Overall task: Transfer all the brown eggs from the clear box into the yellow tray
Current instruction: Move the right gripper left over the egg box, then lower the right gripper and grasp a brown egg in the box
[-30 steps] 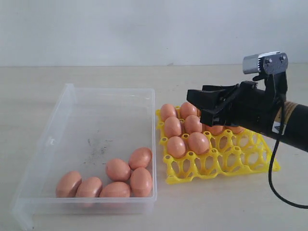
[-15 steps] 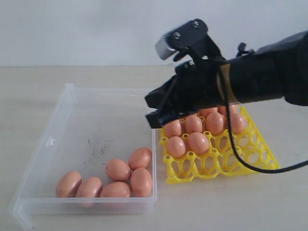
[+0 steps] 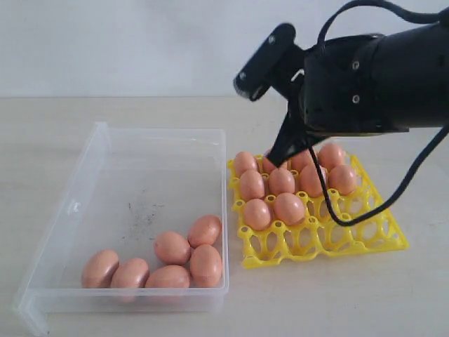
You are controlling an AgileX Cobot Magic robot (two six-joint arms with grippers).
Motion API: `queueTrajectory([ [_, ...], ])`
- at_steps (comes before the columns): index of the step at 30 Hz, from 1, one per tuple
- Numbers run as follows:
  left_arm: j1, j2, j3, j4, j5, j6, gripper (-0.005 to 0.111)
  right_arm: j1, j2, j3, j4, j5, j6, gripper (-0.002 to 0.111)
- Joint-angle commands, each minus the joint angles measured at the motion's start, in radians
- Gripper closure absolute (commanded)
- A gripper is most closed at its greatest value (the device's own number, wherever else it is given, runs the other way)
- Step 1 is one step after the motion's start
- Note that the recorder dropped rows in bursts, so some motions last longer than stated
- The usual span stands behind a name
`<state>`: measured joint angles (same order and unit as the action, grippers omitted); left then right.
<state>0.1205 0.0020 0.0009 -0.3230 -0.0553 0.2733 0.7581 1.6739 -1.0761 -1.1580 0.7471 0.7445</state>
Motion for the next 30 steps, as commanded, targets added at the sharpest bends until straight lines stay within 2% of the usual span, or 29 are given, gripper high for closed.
queueTrajectory([
  [1,-0.001,-0.002,-0.001,0.004,0.003,0.005,0.103,0.002,-0.005,-0.018,0.797,-0.121,-0.677,0.109],
  [3,-0.001,-0.002,-0.001,0.004,0.003,0.005,0.103,0.002,0.034,-0.103,1.212,-0.042,-0.959,0.109],
  [5,-0.001,-0.002,-0.001,0.004,0.003,0.005,0.103,0.011,0.107,-0.225,1.338,0.081,-1.028,0.109],
  [11,-0.001,-0.002,-0.001,0.004,0.003,0.005,0.103,0.092,0.259,-0.428,1.325,0.124,-1.122,0.108],
  [13,-0.001,-0.002,-0.001,0.004,0.003,0.005,0.103,0.13,0.307,-0.464,1.318,0.126,-1.159,0.103],
  [15,-0.001,-0.002,-0.001,0.004,0.003,0.005,0.103,0.163,0.345,-0.484,1.296,0.133,-1.174,0.092],
  [19,-0.001,-0.002,-0.001,0.004,0.003,0.005,0.103,0.212,0.406,-0.513,1.195,0.151,-1.128,0.056],
  [21,-0.001,-0.002,-0.001,0.004,0.003,0.005,0.103,0.219,0.423,-0.513,1.129,0.15,-1.075,0.047],
  [30,-0.001,-0.002,-0.001,0.004,0.003,0.005,0.103,0.217,0.461,-0.511,1.049,0.099,-1.016,0.046],
])
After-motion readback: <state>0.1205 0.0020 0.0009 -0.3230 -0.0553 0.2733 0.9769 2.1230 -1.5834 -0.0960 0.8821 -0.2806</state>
